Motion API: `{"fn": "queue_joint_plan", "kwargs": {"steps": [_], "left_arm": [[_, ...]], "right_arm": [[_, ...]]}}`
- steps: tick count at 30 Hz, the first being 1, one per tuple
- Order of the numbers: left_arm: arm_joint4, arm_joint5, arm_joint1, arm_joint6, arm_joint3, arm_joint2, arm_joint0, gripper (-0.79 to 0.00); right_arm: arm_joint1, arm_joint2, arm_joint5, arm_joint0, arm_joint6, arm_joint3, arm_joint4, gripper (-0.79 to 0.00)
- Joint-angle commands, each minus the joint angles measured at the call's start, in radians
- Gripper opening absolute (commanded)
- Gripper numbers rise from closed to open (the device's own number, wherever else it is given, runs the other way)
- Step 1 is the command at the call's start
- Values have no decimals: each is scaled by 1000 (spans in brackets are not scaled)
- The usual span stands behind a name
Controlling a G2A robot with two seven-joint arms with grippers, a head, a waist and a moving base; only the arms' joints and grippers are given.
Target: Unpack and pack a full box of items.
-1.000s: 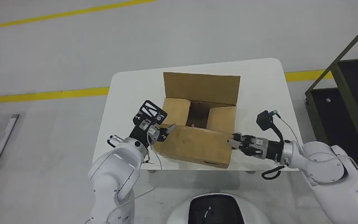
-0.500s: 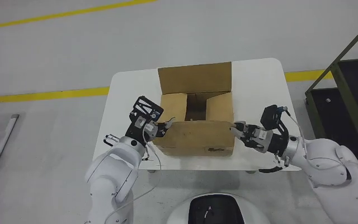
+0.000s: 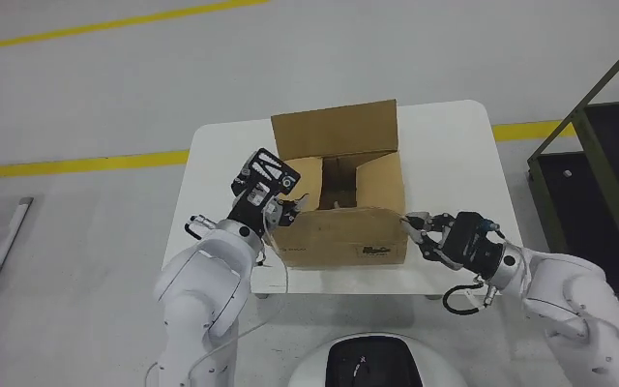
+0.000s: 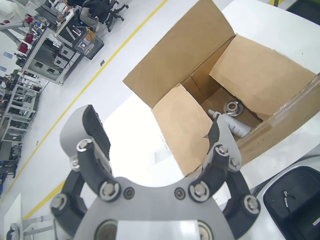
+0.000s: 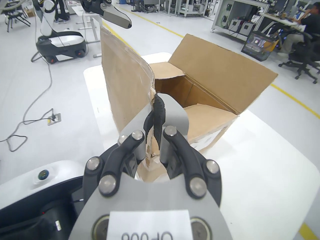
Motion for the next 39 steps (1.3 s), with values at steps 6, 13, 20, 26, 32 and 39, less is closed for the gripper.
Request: {"fn": "queue_joint_plan", "kwargs": {"steps": [6, 13, 20, 26, 32, 39], "left_arm": [[118, -43, 10, -26, 33, 49, -18, 0], [107, -84, 16, -60, 50, 64, -13, 0], [19, -150, 21, -104, 43, 77, -5, 0], [-13, -180, 28, -119, 34, 67, -4, 0], [-44, -201, 39, -115, 27, 74, 11, 0], [-73, -216, 59, -100, -1, 90, 55, 0]], "right_arm": [[3, -12, 26, -41, -183, 3, -192, -785], [3, -22, 60, -48, -225, 23, -200, -785], [2, -14, 94, -40, -230, 40, -151, -514], [1, 2, 98, -48, -240, 48, -57, 0], [0, 68, 81, -79, -290, 38, 195, -105], [7, 125, 130, -61, -76, 19, 540, -785]]}}
